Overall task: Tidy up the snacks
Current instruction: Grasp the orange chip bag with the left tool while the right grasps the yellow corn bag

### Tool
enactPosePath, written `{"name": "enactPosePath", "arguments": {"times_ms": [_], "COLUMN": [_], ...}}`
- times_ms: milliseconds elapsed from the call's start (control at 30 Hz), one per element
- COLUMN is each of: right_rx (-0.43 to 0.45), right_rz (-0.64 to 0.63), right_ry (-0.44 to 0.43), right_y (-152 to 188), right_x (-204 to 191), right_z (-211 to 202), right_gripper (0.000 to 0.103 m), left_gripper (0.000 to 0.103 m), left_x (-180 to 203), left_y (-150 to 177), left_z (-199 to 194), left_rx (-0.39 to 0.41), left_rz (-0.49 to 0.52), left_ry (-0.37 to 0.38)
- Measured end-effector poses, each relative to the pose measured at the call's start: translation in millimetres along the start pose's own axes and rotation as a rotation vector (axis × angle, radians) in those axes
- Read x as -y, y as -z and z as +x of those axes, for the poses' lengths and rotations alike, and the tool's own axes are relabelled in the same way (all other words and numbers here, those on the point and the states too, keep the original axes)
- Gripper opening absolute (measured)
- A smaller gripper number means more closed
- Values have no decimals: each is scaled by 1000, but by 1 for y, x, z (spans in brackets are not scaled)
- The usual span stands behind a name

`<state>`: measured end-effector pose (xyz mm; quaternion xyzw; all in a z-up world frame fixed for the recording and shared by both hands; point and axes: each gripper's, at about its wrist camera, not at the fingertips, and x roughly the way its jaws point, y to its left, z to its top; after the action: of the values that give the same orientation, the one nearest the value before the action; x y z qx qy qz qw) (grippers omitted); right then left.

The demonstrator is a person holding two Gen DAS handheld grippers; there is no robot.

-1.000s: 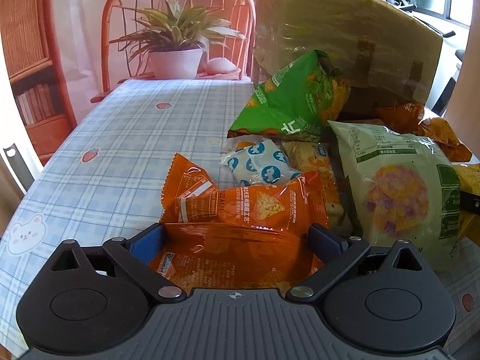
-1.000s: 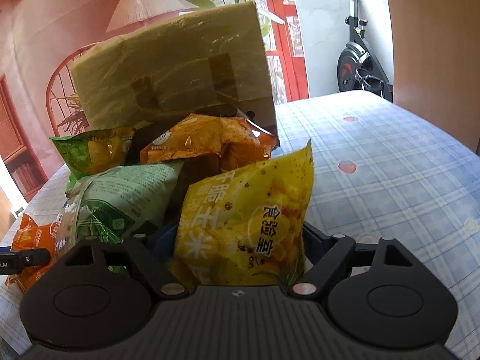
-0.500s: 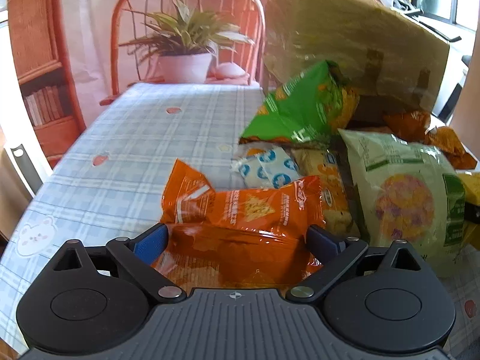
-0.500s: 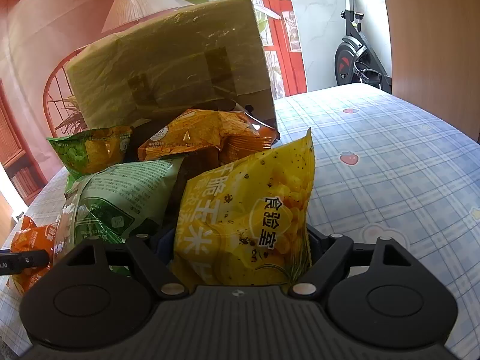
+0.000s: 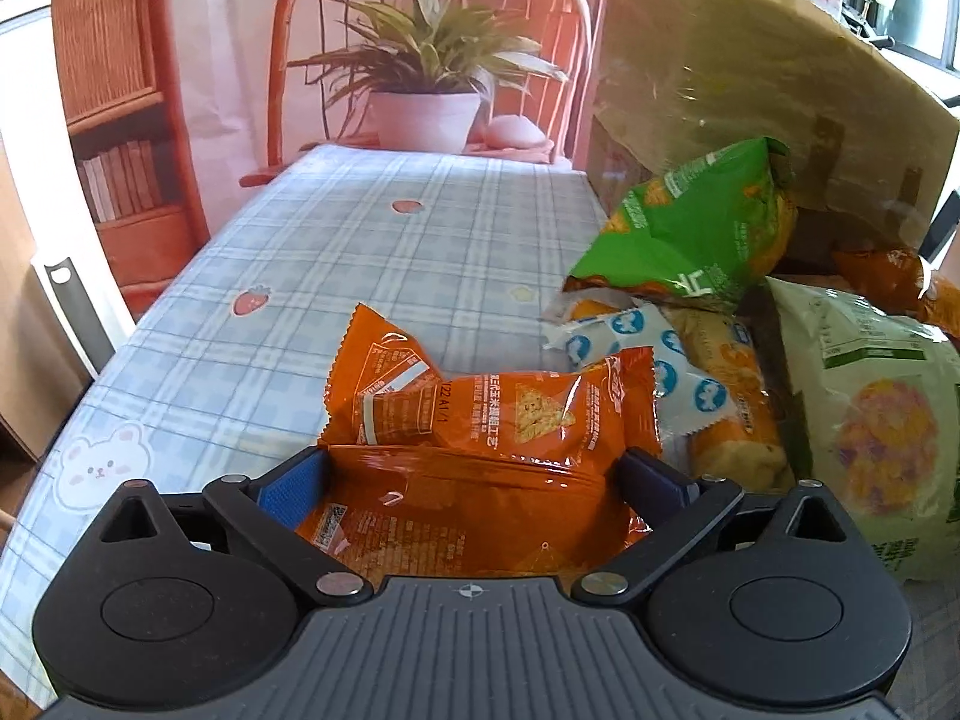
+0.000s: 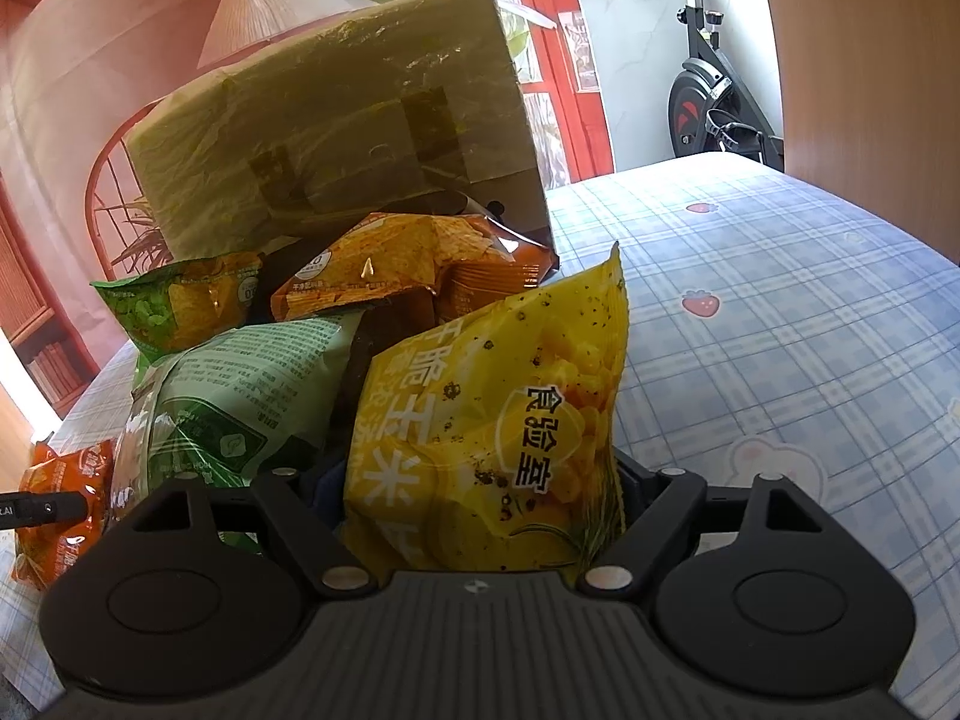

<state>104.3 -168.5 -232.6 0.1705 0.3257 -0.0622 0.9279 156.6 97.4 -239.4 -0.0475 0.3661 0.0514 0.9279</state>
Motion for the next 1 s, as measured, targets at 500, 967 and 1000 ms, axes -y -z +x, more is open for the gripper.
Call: {"name": "enactPosePath", "arguments": {"times_ms": [500, 967, 1000], "right_rx": [4, 12, 12], "right_rz": [27, 42, 47], "right_ry": [9, 11, 7], "right_y": [0, -1, -1], "right_x": [6, 10, 10], "right_z": [1, 0, 0], "right_gripper": [82, 82, 81], "left_gripper": [103, 88, 84], "left_x": [10, 15, 16], "left_y": [9, 12, 12], "left_z": [4, -3, -5], "left_rx": [61, 69, 71], "left_rz": [109, 166, 175], "left_ry": [-89, -101, -103]}}
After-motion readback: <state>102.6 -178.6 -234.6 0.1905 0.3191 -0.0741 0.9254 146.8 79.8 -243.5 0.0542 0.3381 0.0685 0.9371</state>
